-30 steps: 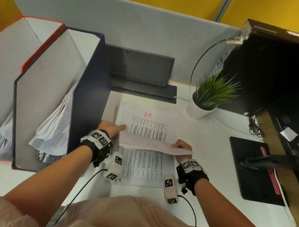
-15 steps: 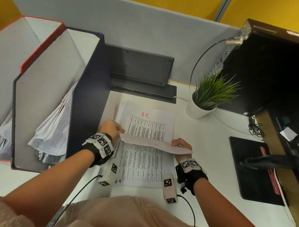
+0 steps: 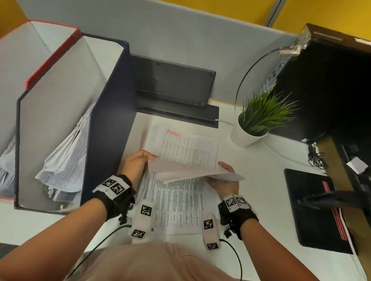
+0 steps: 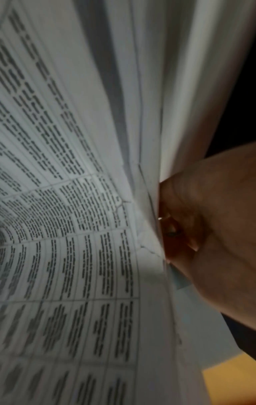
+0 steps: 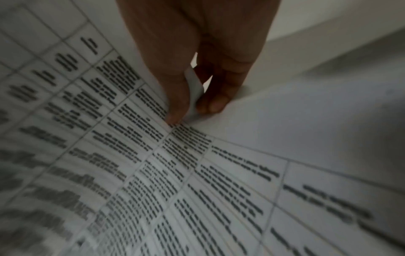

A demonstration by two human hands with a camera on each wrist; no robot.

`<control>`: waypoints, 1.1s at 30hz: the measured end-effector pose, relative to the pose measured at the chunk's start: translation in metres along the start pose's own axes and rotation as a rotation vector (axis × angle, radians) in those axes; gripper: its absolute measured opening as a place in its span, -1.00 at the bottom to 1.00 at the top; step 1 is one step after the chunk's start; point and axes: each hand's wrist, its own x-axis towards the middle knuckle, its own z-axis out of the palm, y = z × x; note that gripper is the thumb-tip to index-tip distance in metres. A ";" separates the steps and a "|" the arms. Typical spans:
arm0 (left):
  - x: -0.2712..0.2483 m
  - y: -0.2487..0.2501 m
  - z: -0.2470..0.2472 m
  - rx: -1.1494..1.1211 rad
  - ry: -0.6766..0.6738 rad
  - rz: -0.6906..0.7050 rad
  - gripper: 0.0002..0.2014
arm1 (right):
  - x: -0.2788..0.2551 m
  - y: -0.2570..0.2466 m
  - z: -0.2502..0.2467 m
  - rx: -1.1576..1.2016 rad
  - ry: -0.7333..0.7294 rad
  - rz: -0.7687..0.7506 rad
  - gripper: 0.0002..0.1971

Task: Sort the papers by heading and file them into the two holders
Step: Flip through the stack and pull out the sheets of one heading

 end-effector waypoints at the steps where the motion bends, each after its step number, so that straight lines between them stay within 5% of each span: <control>1: 0.000 0.002 0.000 -0.015 -0.022 -0.020 -0.66 | -0.002 -0.003 0.002 -0.074 -0.017 0.019 -0.59; 3: -0.002 0.005 0.000 -0.034 -0.080 -0.052 -0.70 | -0.003 -0.005 0.004 -0.171 0.006 0.028 -0.80; 8: -0.008 0.011 0.007 0.019 -0.256 -0.064 -0.45 | -0.007 -0.018 0.013 -0.122 0.058 -0.026 -0.75; 12: -0.017 0.016 0.017 0.355 -0.201 0.138 -0.73 | -0.013 -0.031 0.019 0.045 0.078 -0.051 -0.65; 14: -0.020 0.019 0.020 0.462 -0.186 0.227 -0.64 | -0.014 -0.041 0.021 0.054 0.098 -0.126 -0.67; 23: -0.046 0.083 0.025 0.139 -0.043 0.626 -0.77 | -0.032 -0.122 0.017 0.400 0.090 -0.484 -0.73; 33: -0.036 0.052 0.017 0.164 -0.003 0.508 -0.81 | -0.048 -0.098 0.030 0.355 0.031 -0.318 -0.64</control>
